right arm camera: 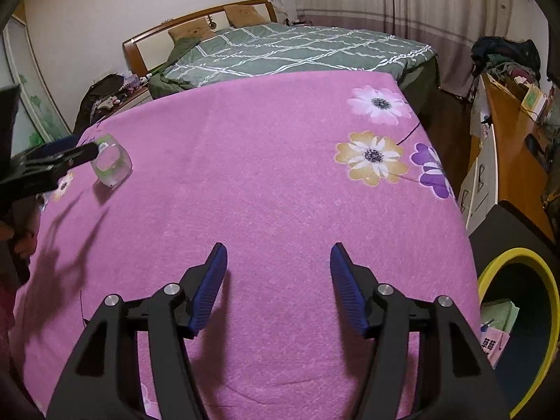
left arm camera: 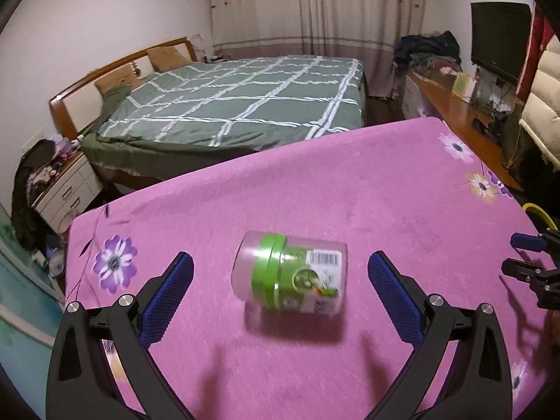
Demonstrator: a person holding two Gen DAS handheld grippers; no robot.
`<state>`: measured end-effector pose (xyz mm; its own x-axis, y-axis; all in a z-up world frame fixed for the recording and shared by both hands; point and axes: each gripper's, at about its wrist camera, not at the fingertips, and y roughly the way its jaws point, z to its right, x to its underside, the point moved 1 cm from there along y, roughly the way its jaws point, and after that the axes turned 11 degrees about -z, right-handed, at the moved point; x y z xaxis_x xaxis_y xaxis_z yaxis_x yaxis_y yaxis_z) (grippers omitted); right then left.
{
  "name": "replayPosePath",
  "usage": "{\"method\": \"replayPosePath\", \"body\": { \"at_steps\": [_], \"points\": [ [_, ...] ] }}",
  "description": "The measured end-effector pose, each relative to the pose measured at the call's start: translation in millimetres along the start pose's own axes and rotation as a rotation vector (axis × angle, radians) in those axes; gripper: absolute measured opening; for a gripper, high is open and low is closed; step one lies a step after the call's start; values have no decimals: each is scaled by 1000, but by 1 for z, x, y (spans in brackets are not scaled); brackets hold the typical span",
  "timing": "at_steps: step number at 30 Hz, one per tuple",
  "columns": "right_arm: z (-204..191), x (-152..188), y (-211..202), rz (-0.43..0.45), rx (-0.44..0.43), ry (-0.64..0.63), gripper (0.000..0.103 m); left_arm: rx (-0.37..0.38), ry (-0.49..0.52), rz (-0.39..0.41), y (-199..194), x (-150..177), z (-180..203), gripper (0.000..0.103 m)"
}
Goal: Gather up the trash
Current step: 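Move the left tool to the green-lidded clear jar and grasp it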
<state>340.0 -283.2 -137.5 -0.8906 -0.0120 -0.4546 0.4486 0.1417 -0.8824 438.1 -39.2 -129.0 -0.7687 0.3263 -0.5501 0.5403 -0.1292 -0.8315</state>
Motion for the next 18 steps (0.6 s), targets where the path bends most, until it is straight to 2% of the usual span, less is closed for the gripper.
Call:
{"method": "replayPosePath", "body": {
  "at_steps": [8, 11, 13, 15, 16, 18],
  "points": [
    [2, -1, 2, -3, -10, 0, 64, 56, 38, -68, 33, -11, -12, 98],
    [2, -1, 2, -5, -8, -3, 65, 46, 49, -71, 38, -14, -13, 98],
    [2, -1, 2, -5, -8, -3, 65, 54, 53, -72, 40, -15, -12, 91],
    [2, -1, 2, -5, -9, -3, 65, 72, 50, -79, 42, -17, -10, 75],
    [2, -1, 2, -5, -9, -3, 65, 80, 51, -82, 41, -18, -9, 71],
    [2, -1, 2, -5, -9, -3, 65, 74, 58, -84, 40, -19, -5, 70]
  ]
}}
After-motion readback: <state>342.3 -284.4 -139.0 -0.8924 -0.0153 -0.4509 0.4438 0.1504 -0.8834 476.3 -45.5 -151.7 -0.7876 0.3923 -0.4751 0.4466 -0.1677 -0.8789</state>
